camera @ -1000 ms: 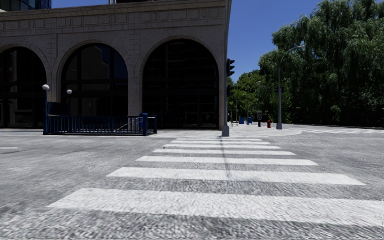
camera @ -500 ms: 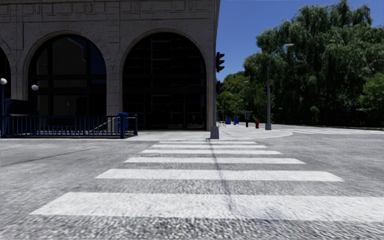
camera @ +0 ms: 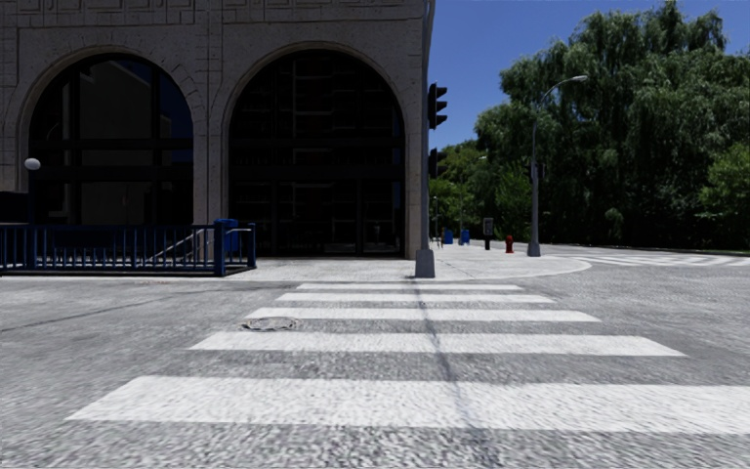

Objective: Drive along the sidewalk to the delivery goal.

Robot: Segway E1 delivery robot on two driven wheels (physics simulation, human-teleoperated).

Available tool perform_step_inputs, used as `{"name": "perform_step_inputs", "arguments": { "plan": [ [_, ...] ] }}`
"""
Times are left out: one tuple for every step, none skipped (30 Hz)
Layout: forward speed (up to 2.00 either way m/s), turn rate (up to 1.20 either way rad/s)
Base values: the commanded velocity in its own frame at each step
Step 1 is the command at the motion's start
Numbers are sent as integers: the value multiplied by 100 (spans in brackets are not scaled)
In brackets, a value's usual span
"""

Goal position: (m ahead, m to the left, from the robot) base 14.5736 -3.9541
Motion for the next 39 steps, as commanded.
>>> {"name": "perform_step_inputs", "arguments": {
  "plan": [
    [200, 0],
    [200, 0],
    [200, 0],
    [200, 0],
    [200, 0],
    [200, 0],
    [200, 0],
    [200, 0],
    [200, 0],
    [200, 0],
    [200, 0],
    [200, 0],
    [200, 0],
    [200, 0],
    [200, 0],
    [200, 0],
    [200, 0],
    [200, 0],
    [200, 0],
    [200, 0],
    [200, 0],
    [200, 0],
    [200, 0],
    [200, 0],
    [200, 0],
    [200, 0],
    [200, 0],
    [200, 0],
    [200, 0],
    [200, 0],
    [200, 0],
    [200, 0],
    [200, 0],
    [200, 0],
    [200, 0],
    [200, 0],
    [200, 0],
    [200, 0],
    [200, 0]
  ]
}}
